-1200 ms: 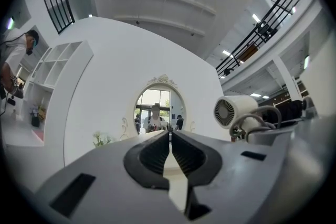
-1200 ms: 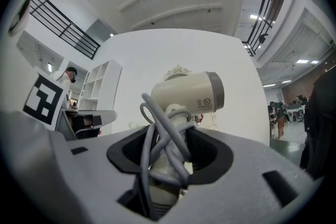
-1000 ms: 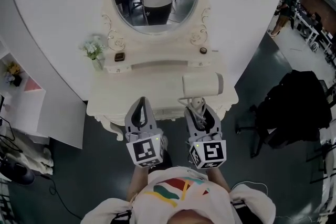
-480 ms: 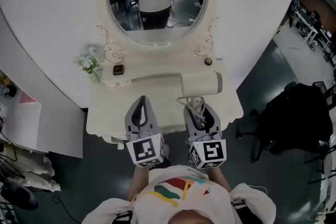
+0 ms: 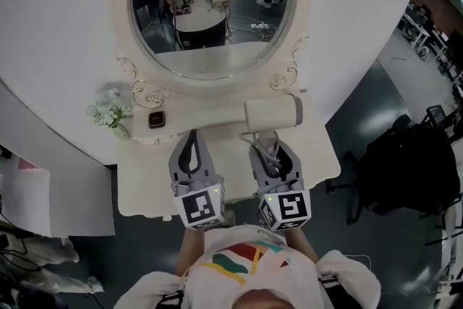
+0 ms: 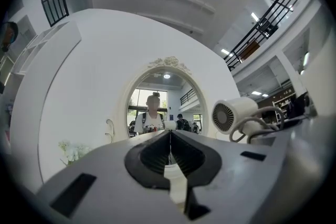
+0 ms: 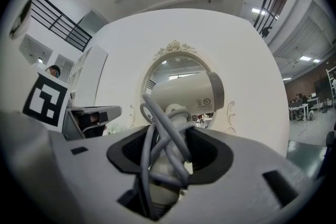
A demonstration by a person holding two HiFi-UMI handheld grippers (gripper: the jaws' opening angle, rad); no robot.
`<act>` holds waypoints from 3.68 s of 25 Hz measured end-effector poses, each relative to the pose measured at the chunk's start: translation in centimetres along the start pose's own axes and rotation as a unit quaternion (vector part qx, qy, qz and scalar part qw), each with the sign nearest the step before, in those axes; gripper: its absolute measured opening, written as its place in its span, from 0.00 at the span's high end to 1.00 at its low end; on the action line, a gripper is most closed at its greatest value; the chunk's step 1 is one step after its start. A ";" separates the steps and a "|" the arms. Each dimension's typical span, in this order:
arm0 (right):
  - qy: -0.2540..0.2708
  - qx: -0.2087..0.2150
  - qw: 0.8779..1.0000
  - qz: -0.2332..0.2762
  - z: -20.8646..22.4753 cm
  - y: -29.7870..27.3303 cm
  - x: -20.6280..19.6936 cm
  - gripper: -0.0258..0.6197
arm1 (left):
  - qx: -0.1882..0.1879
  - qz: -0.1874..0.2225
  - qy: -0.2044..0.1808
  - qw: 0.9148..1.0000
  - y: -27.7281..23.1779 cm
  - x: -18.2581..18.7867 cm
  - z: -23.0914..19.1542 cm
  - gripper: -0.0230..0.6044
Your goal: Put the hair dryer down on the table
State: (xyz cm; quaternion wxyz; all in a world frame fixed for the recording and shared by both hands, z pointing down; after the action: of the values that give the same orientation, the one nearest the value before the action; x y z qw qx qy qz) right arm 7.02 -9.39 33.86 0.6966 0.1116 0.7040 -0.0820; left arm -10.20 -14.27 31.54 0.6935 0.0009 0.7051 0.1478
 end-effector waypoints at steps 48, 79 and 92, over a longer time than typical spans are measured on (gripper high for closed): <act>-0.041 0.094 0.993 -0.065 0.4 -10.4 -5.2 0.67 | 0.043 -0.091 -0.040 0.994 -6.2 -4.1 -2.0 0.95; -0.081 0.097 0.967 -0.219 1.0 -11.0 -14.1 0.67 | 0.052 -0.108 -0.046 0.992 -6.1 -5.3 -1.6 0.95; -0.098 0.102 0.956 -0.258 0.5 -10.5 -16.7 0.67 | 0.067 -0.116 -0.052 0.990 -5.3 -5.5 -2.4 0.95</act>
State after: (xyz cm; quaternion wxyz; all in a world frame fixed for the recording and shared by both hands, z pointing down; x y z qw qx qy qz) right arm 4.73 -20.32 50.07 0.7023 -0.0123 0.6249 -0.3408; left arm -11.29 -21.01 35.74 0.7401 -0.0268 0.6718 0.0184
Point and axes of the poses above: the fingertips, and each gripper's own axes: y backward along the fingers, z to its right, x out of its top, the point moved 5 cm from there along y, backward along the fingers, and after that the axes turned 4 degrees about x, right-handed, at the moved point
